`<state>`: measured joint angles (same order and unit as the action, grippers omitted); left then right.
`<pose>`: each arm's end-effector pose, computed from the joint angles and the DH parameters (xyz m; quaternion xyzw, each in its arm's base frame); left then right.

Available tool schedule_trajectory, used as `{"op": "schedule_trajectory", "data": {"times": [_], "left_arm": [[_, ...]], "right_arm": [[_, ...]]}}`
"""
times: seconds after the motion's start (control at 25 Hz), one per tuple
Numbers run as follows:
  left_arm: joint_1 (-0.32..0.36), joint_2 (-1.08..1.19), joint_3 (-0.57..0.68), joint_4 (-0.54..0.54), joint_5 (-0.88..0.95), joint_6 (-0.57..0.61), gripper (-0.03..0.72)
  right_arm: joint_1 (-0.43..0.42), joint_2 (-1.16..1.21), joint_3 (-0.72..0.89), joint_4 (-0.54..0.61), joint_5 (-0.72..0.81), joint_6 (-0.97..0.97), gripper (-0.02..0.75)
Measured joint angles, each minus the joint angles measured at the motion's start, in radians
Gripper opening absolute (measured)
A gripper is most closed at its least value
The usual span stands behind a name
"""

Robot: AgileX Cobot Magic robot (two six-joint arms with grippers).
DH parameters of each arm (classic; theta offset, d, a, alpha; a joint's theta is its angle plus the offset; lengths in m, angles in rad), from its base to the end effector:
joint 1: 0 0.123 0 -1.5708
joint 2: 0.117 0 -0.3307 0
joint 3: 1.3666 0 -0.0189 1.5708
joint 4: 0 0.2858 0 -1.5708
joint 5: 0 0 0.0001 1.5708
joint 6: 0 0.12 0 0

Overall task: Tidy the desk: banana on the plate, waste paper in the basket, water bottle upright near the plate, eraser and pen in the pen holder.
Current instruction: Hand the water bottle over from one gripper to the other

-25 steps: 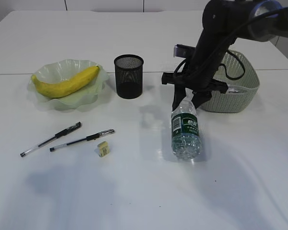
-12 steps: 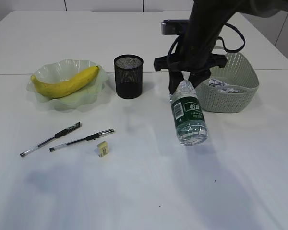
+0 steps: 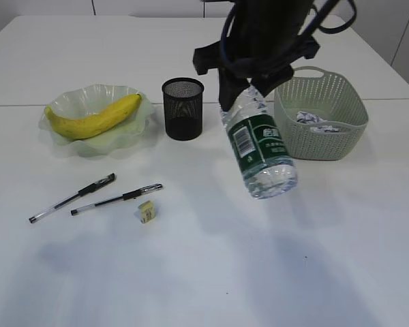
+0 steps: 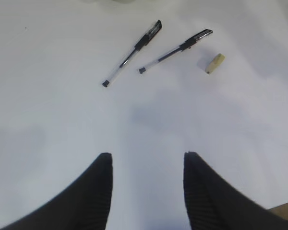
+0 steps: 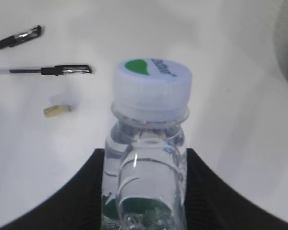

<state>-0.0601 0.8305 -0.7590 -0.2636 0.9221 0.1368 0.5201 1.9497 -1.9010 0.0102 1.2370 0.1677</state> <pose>0.1645 -0.0349 0.3237 0.0514 0.9366 -0.1124 0.3278 0.4210 0.2424 0.3319 -0.1715 0.9676 0.0671 0.1725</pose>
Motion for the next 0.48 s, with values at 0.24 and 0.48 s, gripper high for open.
{"op": "schedule_trajectory", "data": {"times": [0.24, 0.48], "left_arm": [[0.000, 0.000, 0.000, -0.002, 0.000, 0.000, 0.362], [0.000, 0.000, 0.000, -0.009, -0.002, -0.002, 0.344]], "right_arm": [[-0.002, -0.222, 0.271, -0.049, -0.045, -0.009, 0.312], [-0.002, -0.518, 0.632, -0.036, -0.289, -0.012, 0.311]]}}
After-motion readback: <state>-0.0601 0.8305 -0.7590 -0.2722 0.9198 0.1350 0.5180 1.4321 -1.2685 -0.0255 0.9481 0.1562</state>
